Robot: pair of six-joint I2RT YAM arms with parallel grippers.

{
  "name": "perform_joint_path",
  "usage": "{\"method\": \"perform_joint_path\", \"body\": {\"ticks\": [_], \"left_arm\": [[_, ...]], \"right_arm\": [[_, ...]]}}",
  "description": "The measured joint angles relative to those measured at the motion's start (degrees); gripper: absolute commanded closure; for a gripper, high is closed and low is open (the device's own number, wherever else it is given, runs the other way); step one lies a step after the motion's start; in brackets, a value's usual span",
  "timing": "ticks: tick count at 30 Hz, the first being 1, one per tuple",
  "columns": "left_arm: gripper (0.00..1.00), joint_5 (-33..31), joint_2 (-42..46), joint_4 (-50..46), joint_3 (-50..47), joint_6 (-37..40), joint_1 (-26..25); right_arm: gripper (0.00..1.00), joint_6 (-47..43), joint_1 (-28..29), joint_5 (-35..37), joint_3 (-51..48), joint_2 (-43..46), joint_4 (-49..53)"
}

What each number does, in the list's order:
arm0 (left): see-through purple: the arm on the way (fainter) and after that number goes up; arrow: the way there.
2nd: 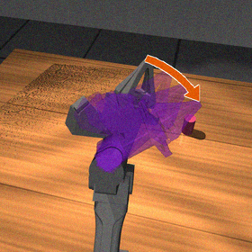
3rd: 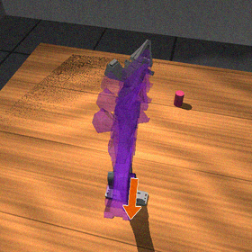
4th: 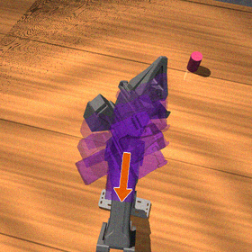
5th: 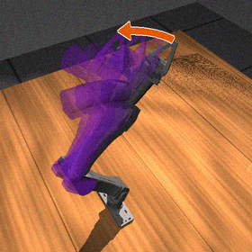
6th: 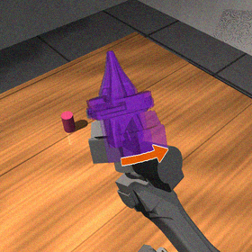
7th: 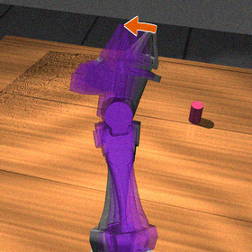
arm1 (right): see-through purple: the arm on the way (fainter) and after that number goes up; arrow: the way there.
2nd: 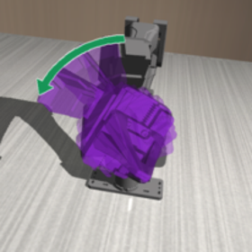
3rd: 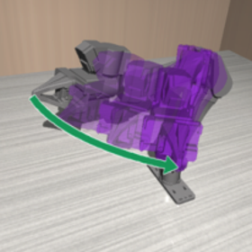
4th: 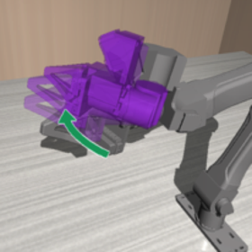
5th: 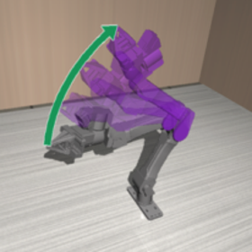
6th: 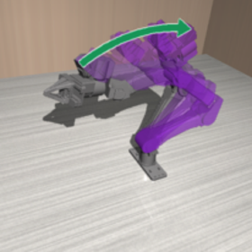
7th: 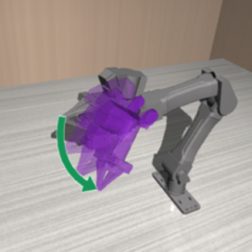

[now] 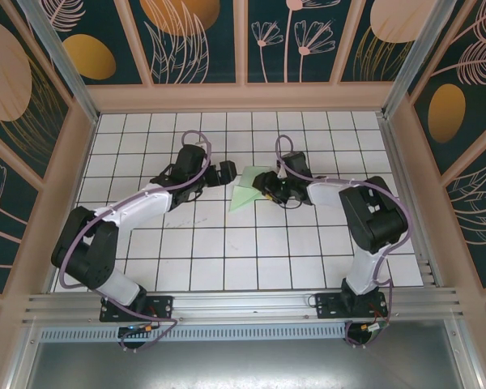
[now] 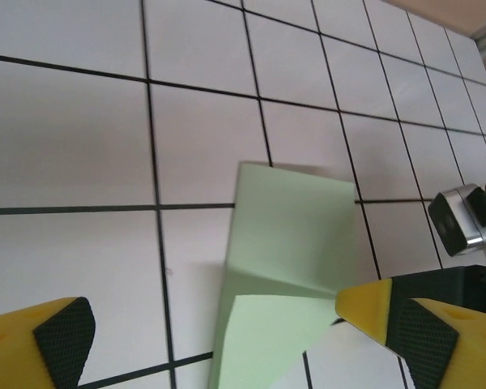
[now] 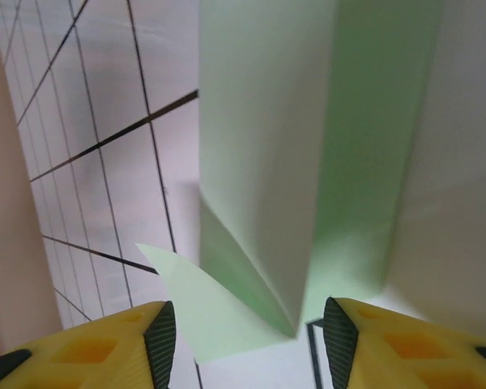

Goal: Fold a paper plane with a square sheet of paper (pick it up from the middle)
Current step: Fourth fold the wing at the center of the table.

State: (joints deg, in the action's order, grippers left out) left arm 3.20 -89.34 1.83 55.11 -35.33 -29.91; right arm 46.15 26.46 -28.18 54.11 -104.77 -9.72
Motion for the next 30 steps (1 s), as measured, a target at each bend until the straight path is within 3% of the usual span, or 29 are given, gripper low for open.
{"method": "perform_joint_path", "body": {"ticks": [9, 16, 23, 30], "left_arm": [[0.02, -1.77, 0.37, -0.48, -0.63, 0.00, 0.57], [0.02, -0.20, 0.37, 0.63, -1.84, -0.02, 1.11], [0.02, 3.32, 0.37, 4.07, -3.56, 0.04, 1.11], [0.05, 8.24, 0.37, 11.04, -6.95, 3.06, 1.11]], "right_arm": [[0.53, -3.87, 0.02, -5.60, 2.10, -2.14, -2.12], [0.67, -4.24, 0.13, -7.54, 2.10, -3.54, -3.98], [0.91, -3.32, 0.17, -7.30, 2.08, -3.89, -4.72], [0.99, -0.98, 0.42, -2.82, 1.31, -1.05, -1.40]]}}
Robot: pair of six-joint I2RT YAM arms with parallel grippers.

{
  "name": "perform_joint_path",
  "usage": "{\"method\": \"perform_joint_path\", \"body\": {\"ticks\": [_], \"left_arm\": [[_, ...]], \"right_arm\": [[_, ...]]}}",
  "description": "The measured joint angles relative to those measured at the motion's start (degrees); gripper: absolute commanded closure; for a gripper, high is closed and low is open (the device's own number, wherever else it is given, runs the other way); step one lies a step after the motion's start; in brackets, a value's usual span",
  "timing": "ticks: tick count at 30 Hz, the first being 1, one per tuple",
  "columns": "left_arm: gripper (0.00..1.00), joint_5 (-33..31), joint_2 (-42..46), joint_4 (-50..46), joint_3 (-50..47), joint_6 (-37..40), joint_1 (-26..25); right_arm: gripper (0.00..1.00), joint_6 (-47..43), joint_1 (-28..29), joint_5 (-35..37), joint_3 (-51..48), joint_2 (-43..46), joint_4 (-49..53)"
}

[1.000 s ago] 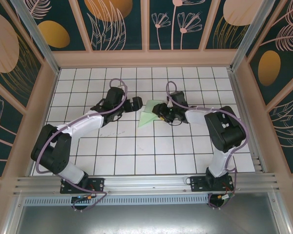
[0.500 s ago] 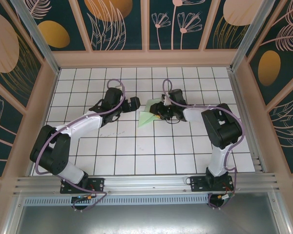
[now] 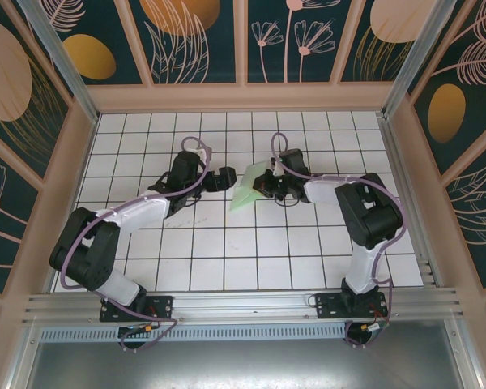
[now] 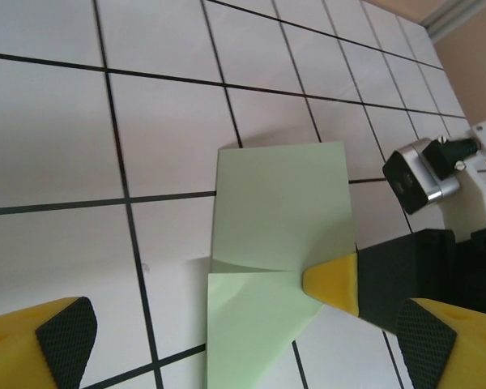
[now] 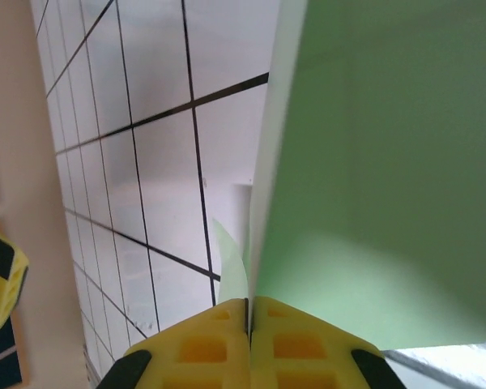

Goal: Fold a paper plane with a square sheet of paper (pick it up from the middle)
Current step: Fourth fold the wing at the center of the table.

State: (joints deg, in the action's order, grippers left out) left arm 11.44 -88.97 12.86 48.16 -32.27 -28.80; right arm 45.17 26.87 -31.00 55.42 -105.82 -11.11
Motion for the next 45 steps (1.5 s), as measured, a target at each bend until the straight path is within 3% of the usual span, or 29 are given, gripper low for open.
{"method": "perform_joint_path", "body": {"ticks": [7, 16, 21, 27, 35, 41, 45], "left_arm": [[0.11, 6.19, 0.50, 10.56, -5.97, 2.71, 0.04], [0.13, 8.02, 1.07, 20.52, -11.15, 7.43, -0.37], [0.13, 7.96, 0.09, 21.46, -11.30, 11.78, -2.03], [0.21, 7.89, -3.82, 21.38, -10.67, 18.05, -4.61], [0.20, 8.09, -7.37, 21.44, -10.05, 26.51, -7.28], [0.39, 10.23, -12.81, 20.28, -6.21, 32.17, -8.55], [0.41, 11.32, -15.32, 19.93, -4.11, 34.86, -9.25]], "right_arm": [[1.00, 4.76, 1.01, 5.73, -0.04, 8.94, 6.40], [1.00, 12.31, 1.60, 8.74, -1.20, 8.98, 10.78], [1.00, 14.21, 1.68, 9.14, -0.68, 6.47, 14.19], [1.00, 16.31, 2.03, 10.05, 0.37, 4.74, 19.10], [1.00, 18.01, 2.05, 9.99, 3.72, 4.37, 22.88], [0.99, 18.43, 2.05, 9.46, 5.01, 4.37, 24.83], [0.97, 18.45, 2.05, 8.52, 5.86, 4.24, 25.51]]}}
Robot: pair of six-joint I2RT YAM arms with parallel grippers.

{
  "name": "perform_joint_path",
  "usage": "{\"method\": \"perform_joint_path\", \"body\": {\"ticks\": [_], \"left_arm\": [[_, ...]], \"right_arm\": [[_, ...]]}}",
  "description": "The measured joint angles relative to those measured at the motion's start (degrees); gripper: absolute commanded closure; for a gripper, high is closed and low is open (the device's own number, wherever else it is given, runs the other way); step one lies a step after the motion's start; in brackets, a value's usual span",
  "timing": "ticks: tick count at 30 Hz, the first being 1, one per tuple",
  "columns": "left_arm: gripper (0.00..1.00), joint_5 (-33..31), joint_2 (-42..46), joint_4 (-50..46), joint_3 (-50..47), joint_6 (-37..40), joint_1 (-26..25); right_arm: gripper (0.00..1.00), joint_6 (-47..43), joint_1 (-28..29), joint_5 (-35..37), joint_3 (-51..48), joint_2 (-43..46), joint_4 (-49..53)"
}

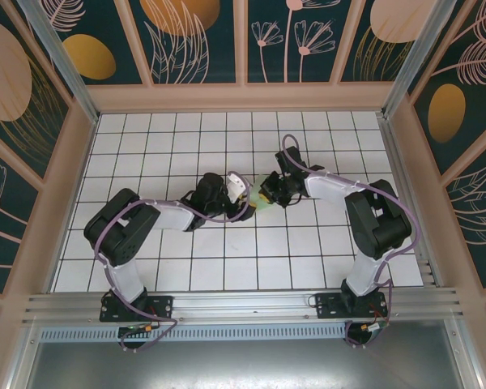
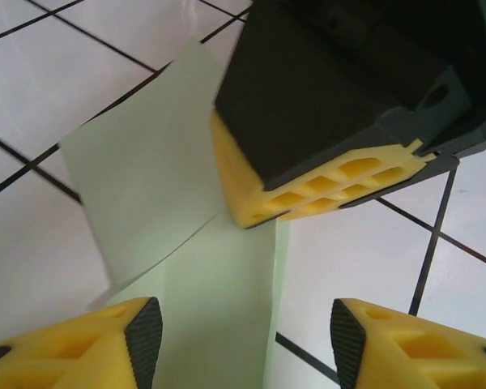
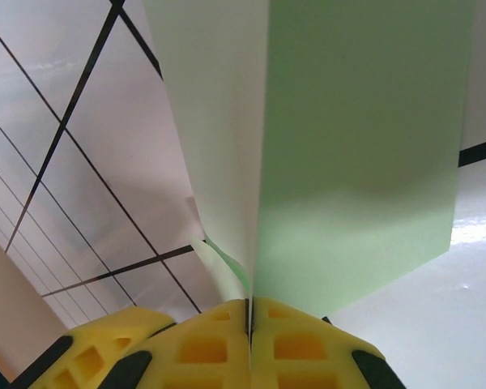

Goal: Fold a paper plane with a square sheet of paper (pick it up from the middle)
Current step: Fourth fold the wing at the center of the table.

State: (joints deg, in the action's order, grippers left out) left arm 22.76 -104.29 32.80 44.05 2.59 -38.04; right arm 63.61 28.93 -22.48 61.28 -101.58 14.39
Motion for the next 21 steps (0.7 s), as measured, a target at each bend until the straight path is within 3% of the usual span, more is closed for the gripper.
{"method": "perform_joint_path", "body": {"ticks": [13, 21], "left_arm": [[0.67, -0.22, -3.15, 0.00, 0.85, 3.50, -0.17], [0.75, -0.92, -4.33, 0.09, 2.27, 3.85, -0.24]], "right_arm": [[0.90, 0.02, -0.24, -1.60, 1.38, -1.55, 1.11], [0.88, 0.00, -1.25, -2.62, 1.38, -1.57, 1.09]]}}
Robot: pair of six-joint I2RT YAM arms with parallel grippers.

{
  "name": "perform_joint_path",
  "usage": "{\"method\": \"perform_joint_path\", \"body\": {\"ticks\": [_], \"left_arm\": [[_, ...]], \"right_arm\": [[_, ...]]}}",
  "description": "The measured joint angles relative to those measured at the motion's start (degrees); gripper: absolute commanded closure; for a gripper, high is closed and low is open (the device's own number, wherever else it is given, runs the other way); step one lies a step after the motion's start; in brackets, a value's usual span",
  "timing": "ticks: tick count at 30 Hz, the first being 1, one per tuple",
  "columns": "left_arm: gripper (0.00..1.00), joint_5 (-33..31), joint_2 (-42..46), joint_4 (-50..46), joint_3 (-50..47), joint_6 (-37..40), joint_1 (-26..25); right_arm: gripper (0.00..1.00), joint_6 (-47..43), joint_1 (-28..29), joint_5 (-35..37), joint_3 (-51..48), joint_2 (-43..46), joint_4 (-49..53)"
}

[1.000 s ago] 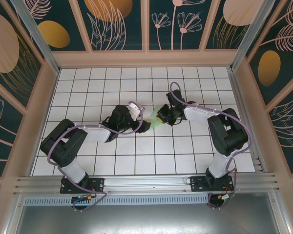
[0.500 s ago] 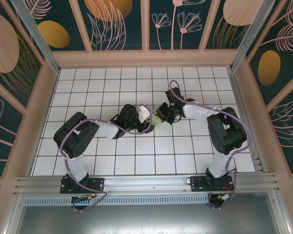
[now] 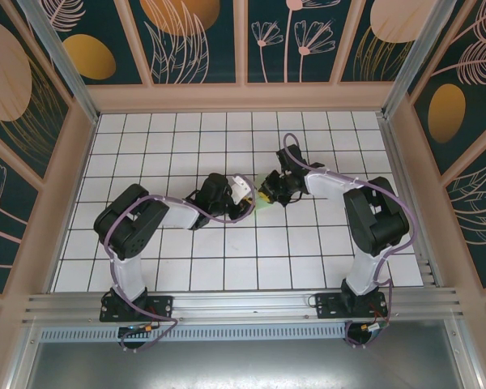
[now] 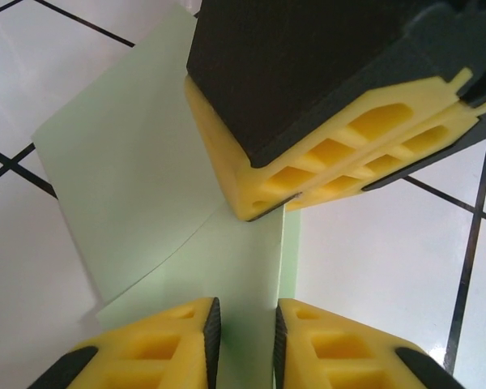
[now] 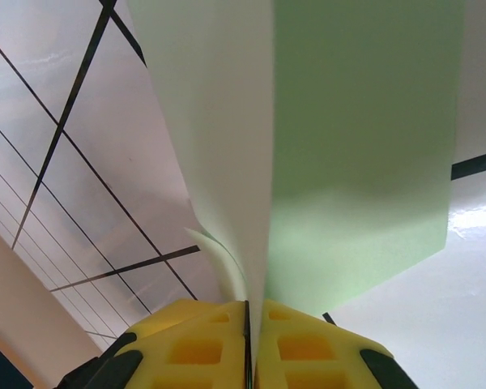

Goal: Fold a paper plane with a square sheet of paper (pick it up from the middle)
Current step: Fourth fold the wing at the center of the table.

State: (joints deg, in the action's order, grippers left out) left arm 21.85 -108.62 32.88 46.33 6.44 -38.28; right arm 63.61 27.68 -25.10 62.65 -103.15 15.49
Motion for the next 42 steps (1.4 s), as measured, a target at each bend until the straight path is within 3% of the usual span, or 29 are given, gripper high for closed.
{"method": "perform_joint_path", "body": {"ticks": [6, 14, 19, 32, 42], "left_arm": [[0.84, -0.20, -0.20, 0.02, 0.15, 0.07, 0.00], [0.92, 0.28, -0.68, -0.26, 0.57, -0.02, 0.00], [0.96, 1.75, -0.70, -1.60, 1.53, -2.12, 0.00], [1.00, 6.43, -1.88, -9.29, 7.41, -15.93, 0.00], [1.00, 9.46, -5.09, -10.88, 10.08, -26.58, 0.02]], "right_arm": [[0.80, -0.11, -0.22, -0.55, 0.07, 0.00, 0.00], [0.54, -2.19, -1.64, -0.35, 0.17, 0.11, -0.17], [0.47, -5.64, -4.63, 0.22, -2.78, 3.32, -4.46], [0.48, -17.03, -8.52, -0.17, -22.08, 17.20, -24.13], [0.53, -20.41, -8.44, -4.07, -25.35, 14.08, -31.71]]}}
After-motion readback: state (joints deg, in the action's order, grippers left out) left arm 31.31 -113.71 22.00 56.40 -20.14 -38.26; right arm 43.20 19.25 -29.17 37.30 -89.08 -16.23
